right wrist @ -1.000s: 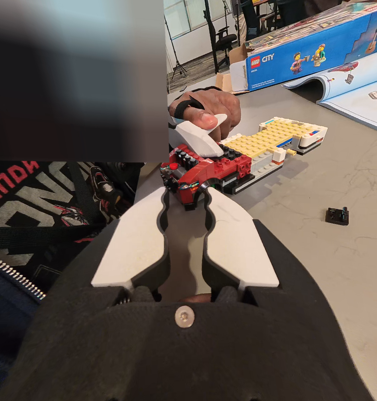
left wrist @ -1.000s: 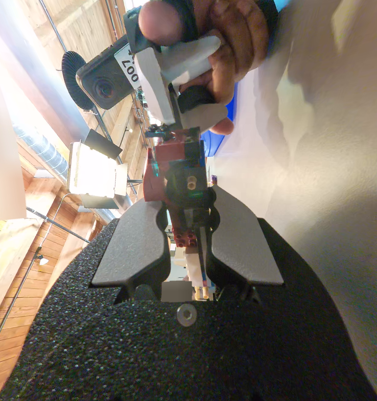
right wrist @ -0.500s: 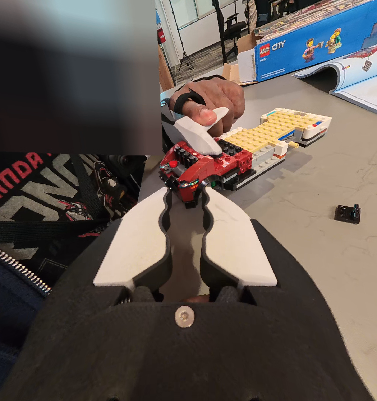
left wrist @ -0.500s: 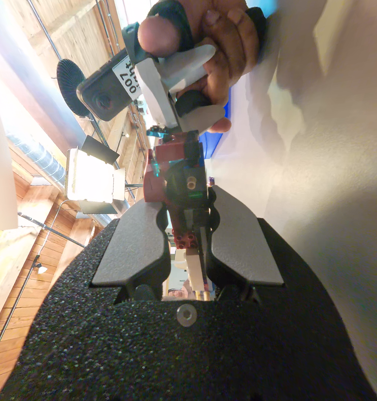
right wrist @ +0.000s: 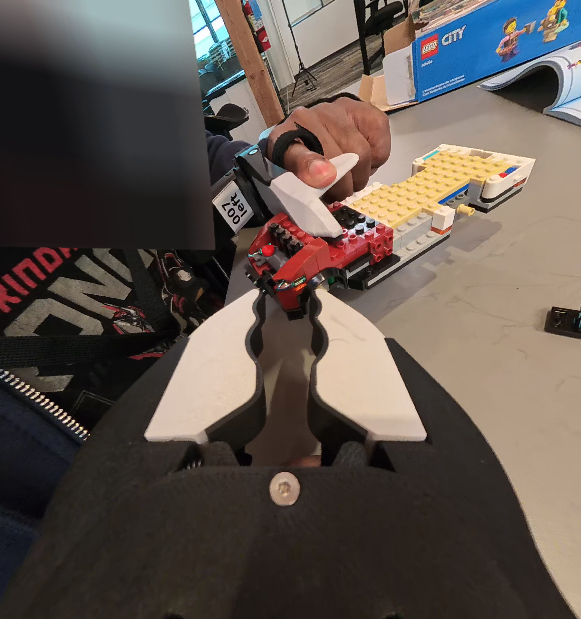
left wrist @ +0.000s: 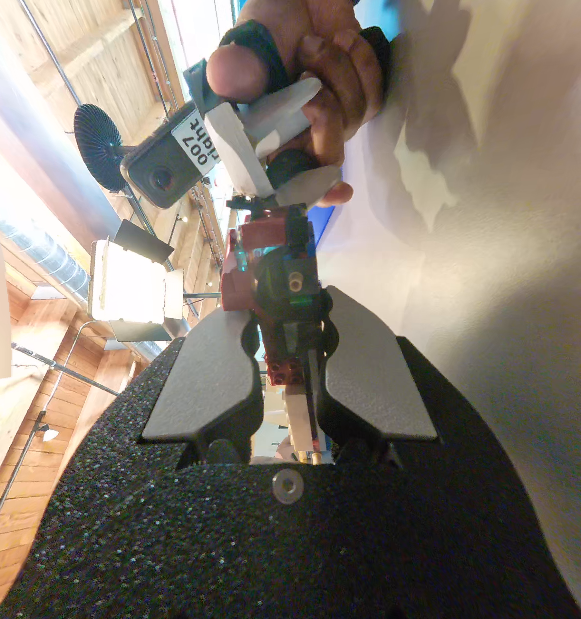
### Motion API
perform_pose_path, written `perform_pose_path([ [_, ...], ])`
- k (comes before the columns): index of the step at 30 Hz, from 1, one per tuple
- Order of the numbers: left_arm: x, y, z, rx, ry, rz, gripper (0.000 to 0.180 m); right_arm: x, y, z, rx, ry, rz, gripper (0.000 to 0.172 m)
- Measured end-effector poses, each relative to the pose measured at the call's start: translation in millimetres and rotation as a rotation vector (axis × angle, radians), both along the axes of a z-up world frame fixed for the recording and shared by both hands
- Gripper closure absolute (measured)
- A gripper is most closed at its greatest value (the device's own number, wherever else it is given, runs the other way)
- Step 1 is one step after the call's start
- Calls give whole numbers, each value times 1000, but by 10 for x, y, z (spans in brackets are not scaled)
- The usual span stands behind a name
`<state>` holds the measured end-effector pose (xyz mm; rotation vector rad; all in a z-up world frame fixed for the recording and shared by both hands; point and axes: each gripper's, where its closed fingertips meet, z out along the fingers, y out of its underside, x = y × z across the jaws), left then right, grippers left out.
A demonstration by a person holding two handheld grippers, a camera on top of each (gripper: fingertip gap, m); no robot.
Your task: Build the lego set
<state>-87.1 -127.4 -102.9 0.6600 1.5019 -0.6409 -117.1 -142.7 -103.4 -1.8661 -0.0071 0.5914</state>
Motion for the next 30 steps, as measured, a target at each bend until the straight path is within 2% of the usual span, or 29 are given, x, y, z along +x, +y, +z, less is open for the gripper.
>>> perform_pose_path([
  [25, 40, 6, -54, 37, -10, 31, 146, 29, 6, -75, -58, 42, -9, 147],
  [30, 62, -1, -77, 34, 32, 28, 146, 51, 7, -81, -62, 53, -19, 146],
])
